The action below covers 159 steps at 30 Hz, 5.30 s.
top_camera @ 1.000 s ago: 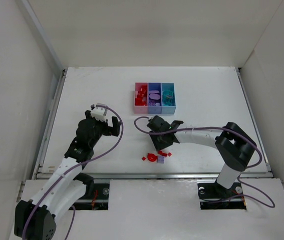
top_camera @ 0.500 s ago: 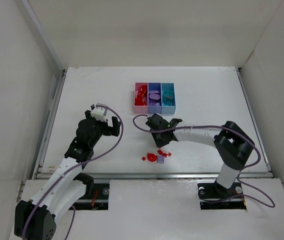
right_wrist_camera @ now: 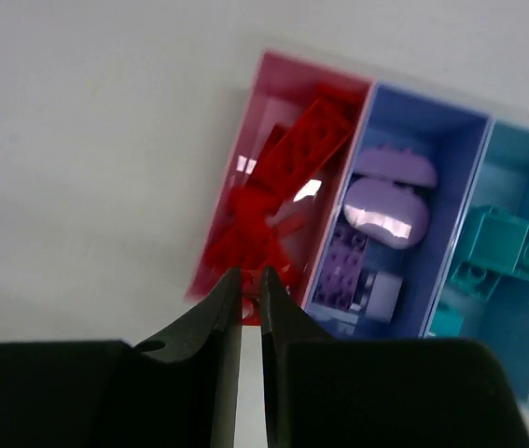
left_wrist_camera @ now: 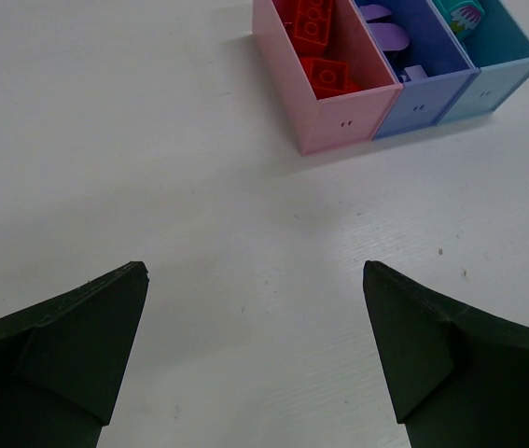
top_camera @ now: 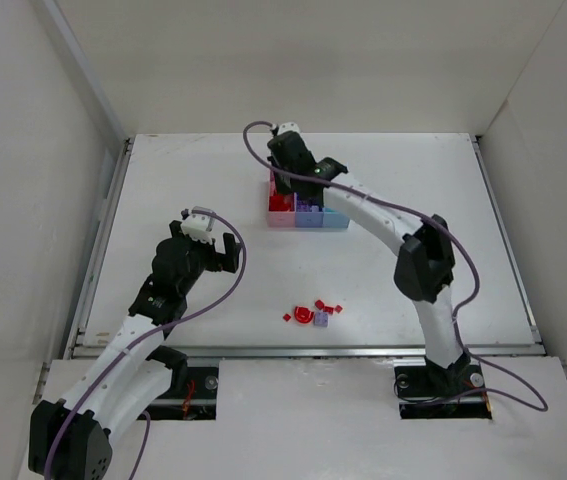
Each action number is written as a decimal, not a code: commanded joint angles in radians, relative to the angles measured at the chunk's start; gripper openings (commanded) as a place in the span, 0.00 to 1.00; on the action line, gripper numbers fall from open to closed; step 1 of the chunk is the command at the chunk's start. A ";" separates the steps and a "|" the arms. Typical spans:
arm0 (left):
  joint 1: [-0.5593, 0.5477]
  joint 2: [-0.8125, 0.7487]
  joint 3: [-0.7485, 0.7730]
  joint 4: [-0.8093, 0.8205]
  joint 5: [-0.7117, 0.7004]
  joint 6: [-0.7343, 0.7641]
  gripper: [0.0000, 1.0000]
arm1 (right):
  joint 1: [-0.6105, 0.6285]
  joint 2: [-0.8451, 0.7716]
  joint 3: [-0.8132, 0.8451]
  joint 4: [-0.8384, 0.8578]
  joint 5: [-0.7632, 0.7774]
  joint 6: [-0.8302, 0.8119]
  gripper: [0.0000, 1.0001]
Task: Sort the legos into containers by color
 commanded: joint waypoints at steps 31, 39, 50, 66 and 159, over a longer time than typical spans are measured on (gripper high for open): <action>0.011 -0.002 -0.016 0.052 0.011 0.015 0.99 | -0.107 0.162 0.160 -0.047 -0.177 -0.087 0.68; 0.011 -0.002 -0.016 0.052 0.021 0.015 0.99 | -0.079 0.099 0.160 -0.001 -0.203 -0.136 0.63; 0.011 -0.011 -0.016 0.052 0.030 0.015 0.99 | -0.079 0.157 0.186 -0.019 -0.244 -0.124 0.67; 0.020 -0.011 -0.016 0.052 0.030 0.015 0.99 | -0.079 0.252 0.249 -0.068 -0.158 -0.115 0.39; 0.058 -0.011 -0.016 0.052 0.011 0.006 0.99 | -0.125 0.209 0.197 0.123 -0.200 0.065 0.23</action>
